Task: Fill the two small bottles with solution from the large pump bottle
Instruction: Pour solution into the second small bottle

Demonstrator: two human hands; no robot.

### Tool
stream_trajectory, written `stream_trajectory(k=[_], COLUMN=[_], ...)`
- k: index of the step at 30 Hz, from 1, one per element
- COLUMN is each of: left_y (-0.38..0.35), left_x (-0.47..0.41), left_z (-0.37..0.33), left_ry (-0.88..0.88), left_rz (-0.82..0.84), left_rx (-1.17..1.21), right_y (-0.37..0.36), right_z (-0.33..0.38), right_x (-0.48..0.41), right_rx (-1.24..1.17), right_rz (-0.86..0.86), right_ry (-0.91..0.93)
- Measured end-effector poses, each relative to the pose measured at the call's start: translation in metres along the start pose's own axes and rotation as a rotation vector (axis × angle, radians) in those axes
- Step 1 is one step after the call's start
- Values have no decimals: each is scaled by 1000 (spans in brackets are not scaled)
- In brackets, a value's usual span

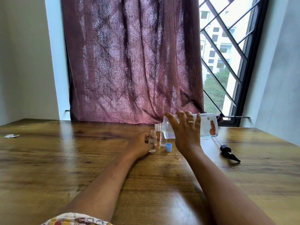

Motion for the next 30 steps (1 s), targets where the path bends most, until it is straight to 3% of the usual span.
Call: stream_trajectory(k=[30], left_y=[1], left_x=[-2], left_z=[2], left_ry=[-11], left_rz=[-8], left_rx=[20], right_y=[1], right_z=[1], right_x=[0], right_rx=[20], right_rz=[-6], right_ry=[4])
Point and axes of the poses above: each hand's wrist, its own x-axis away from the middle knuckle, its own y-axis out of the back of the hand, z = x × y, the point moved 7 cm from there along -x, towards the middle knuckle, and after that the axes turned 9 degrees about -y, right-handed, at the moved point
